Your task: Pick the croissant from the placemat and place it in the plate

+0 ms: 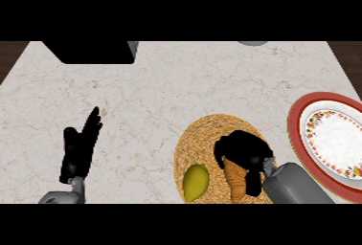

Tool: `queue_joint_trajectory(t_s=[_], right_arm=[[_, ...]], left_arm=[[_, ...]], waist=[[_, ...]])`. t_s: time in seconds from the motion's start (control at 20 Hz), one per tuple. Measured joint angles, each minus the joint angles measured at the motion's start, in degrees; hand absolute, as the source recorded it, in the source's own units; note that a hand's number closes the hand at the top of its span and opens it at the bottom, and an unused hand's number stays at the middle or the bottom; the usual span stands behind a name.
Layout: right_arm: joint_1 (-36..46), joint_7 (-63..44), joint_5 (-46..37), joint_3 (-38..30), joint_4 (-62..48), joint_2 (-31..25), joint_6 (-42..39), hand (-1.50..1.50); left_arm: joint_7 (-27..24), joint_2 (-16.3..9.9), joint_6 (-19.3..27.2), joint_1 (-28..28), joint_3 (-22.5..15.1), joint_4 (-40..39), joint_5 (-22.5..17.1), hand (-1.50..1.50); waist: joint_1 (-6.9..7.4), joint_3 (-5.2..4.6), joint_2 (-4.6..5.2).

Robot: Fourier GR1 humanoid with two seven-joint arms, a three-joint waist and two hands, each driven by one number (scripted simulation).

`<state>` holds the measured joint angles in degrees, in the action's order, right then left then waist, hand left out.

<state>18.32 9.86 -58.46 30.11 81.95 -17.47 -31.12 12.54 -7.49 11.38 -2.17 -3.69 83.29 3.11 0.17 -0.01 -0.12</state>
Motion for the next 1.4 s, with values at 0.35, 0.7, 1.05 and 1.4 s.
queue_joint_trajectory(t_s=[0.35, 0.7, 1.05, 1.4], right_arm=[[-1.08, -3.49, -1.60, -6.65, 1.27, 2.23, 6.70, 1.50], [-7.57, -16.19, 0.00, -20.46, 7.25, 5.54, 17.89, 1.50], [-11.60, -22.55, 0.24, -26.83, 23.10, 6.87, 23.84, 1.50], [-13.83, -27.48, 1.07, -35.18, 32.73, 6.00, 25.85, 1.50]], left_arm=[[0.22, -0.55, -1.13, 0.54, 1.13, 0.92, -0.51, 0.00], [0.23, -1.55, -1.46, 1.88, 2.21, 1.91, -0.94, 0.00], [0.19, -0.76, -1.31, 1.61, 1.86, 1.69, -0.63, 0.00], [0.76, -0.87, -2.07, 1.41, 2.15, 2.34, -0.71, 0.00]], waist=[[-0.59, 0.02, -0.01], [-1.81, 0.04, -0.25], [-1.52, -0.01, -0.23], [-0.76, 0.00, -0.06]])
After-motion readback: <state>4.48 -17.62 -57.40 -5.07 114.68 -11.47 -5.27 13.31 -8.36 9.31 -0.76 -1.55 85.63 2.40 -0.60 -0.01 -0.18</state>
